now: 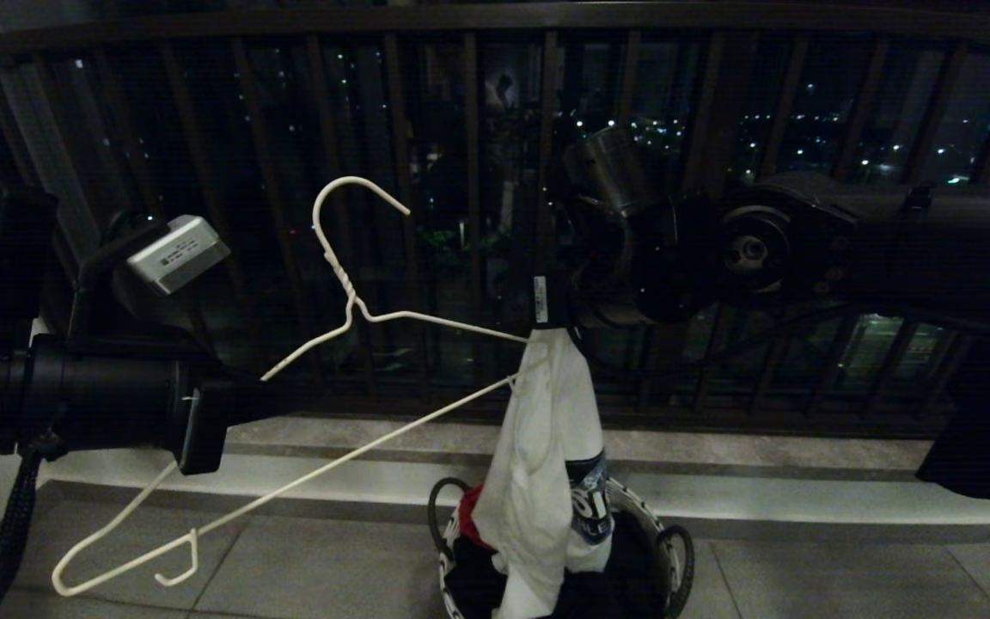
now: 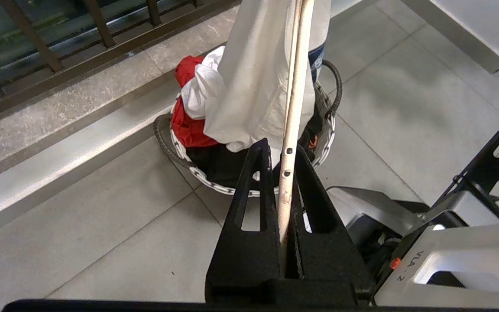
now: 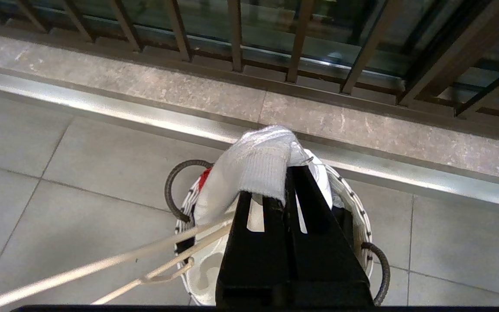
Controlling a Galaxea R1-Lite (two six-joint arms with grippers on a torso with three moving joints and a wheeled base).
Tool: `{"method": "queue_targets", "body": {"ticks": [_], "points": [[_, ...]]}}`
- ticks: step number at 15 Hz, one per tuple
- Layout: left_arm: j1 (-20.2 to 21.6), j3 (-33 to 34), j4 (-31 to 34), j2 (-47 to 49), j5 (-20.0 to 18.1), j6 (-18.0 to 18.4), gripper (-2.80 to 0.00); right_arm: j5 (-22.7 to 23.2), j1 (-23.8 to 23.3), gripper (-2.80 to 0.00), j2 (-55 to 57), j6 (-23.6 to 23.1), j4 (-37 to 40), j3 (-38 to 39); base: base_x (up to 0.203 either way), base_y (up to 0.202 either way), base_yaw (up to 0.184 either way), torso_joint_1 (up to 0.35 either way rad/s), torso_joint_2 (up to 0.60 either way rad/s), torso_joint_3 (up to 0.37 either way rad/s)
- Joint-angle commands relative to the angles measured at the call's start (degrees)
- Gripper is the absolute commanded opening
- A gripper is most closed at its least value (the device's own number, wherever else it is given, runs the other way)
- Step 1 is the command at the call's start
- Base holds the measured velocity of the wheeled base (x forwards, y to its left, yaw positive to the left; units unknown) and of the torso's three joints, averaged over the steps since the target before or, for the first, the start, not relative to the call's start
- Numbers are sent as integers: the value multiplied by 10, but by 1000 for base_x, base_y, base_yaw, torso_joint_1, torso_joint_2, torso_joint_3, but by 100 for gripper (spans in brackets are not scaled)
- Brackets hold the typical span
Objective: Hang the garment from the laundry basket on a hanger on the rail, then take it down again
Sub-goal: Hang the clothes on the clothes rack
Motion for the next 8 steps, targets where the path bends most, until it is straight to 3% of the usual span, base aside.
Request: {"method": "queue_targets", "body": {"ticks": [1, 8], "points": [[-1, -7, 1, 5, -2, -2, -280, -1, 0, -280, 1, 1, 1, 0, 0, 0, 0, 0, 0, 0], [-31, -15, -1, 27, 4, -27, -280, -1, 21, -280, -1, 7, 2, 0, 0, 0, 0, 0, 0, 0]]}}
